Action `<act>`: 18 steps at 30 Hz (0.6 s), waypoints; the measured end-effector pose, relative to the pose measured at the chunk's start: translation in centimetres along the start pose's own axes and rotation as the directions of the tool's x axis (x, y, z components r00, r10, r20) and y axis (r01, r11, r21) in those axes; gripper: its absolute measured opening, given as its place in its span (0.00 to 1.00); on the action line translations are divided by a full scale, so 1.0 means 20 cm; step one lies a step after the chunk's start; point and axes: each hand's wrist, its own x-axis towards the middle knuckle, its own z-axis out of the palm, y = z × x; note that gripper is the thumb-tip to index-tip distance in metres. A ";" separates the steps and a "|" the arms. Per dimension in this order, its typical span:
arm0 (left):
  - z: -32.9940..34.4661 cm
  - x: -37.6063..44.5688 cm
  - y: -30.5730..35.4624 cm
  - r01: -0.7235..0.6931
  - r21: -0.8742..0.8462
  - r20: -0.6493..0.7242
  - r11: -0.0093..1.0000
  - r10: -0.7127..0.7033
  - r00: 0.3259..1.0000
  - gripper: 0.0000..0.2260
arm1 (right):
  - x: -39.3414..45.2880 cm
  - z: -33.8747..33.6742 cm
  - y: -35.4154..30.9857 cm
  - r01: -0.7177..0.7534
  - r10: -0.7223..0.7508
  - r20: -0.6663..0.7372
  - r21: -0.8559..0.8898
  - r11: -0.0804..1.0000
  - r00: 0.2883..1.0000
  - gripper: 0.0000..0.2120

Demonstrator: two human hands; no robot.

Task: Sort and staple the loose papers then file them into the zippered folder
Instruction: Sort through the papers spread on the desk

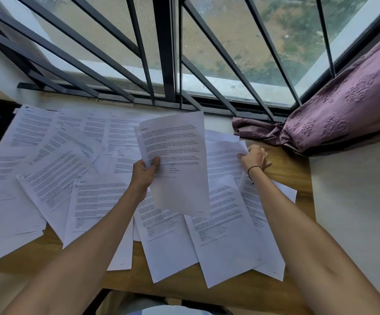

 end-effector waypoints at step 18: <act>-0.01 -0.03 0.07 -0.056 0.021 0.056 0.998 0.055 0.997 0.12 | -0.12 -0.27 -0.43 0.349 -0.452 -0.020 0.666 0.659 0.892 0.15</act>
